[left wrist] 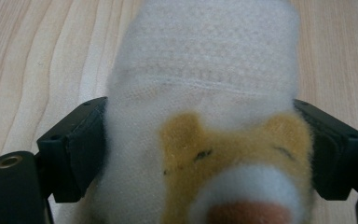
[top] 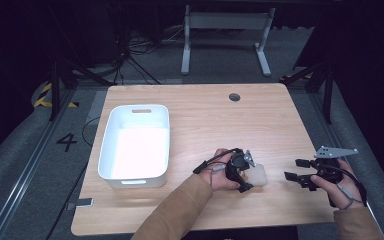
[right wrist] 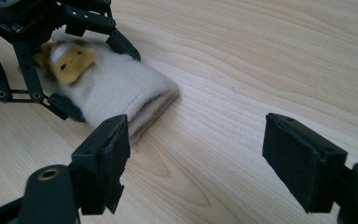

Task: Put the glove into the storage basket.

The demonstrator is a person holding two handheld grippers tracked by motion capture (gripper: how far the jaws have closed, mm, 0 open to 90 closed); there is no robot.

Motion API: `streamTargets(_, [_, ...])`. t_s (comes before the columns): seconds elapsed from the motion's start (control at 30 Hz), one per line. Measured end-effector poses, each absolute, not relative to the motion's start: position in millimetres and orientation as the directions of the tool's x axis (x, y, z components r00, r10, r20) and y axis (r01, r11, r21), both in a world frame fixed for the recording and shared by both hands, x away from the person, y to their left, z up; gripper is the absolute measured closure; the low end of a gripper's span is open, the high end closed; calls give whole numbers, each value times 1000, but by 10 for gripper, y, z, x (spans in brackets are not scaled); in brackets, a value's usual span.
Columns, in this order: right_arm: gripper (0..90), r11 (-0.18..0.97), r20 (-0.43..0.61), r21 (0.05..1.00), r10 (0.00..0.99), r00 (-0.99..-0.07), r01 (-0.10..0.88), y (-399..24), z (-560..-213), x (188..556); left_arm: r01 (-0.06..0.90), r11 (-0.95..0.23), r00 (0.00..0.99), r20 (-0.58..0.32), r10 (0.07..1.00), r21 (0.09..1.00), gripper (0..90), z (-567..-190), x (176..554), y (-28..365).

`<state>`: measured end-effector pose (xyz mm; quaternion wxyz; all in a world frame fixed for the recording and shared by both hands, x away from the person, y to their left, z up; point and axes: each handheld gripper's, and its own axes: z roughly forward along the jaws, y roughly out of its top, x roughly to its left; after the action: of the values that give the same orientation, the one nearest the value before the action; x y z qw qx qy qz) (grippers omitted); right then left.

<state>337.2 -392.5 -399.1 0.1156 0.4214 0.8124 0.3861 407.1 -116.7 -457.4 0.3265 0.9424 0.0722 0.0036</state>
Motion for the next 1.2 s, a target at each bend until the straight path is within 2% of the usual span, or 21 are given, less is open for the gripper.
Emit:
streamTargets(0.23, [238,357,133,726,765,-630,588,-3911,-4002,3370,127,-793,987,0,158,596,177,-4563,4023,-1210])
streamTargets(0.33, [238,360,131,728,762,-634,584,-3897,-4001,3374,128,-795,987,3,161,592,303,-4538,4013,-1206])
streamTargets(0.37, [238,360,131,728,762,-634,584,-3897,-4001,3374,128,-794,987,4,161,594,303,-4534,4015,-1200])
streamTargets(0.5, [238,359,133,729,761,-635,583,-3887,-3998,3376,136,-793,984,12,177,595,419,-4518,4017,-1180])
streamTargets(0.53, [239,360,131,729,761,-635,582,-3886,-3999,3375,141,-793,982,17,188,593,499,-4506,4000,-1176])
streamTargets(0.57, [239,362,129,729,761,-636,581,-3886,-3999,3374,141,-793,982,17,188,593,534,-4506,4000,-1176])
streamTargets(0.6, [239,362,129,729,761,-636,581,-3886,-3999,3374,144,-792,981,20,194,593,534,-4503,3993,-1173])
streamTargets(0.73, [243,359,123,733,765,-632,578,-3885,-3998,3368,129,-796,982,37,186,592,638,-4496,3978,-1167])
streamTargets(0.9, [247,358,117,737,768,-630,574,-3891,-4001,3369,121,-787,981,48,188,605,689,-4506,3958,-1155])
streamTargets(1.2, [249,359,116,736,769,-629,574,-3908,-4020,3370,136,-784,982,25,189,606,695,-4488,3986,-1146])
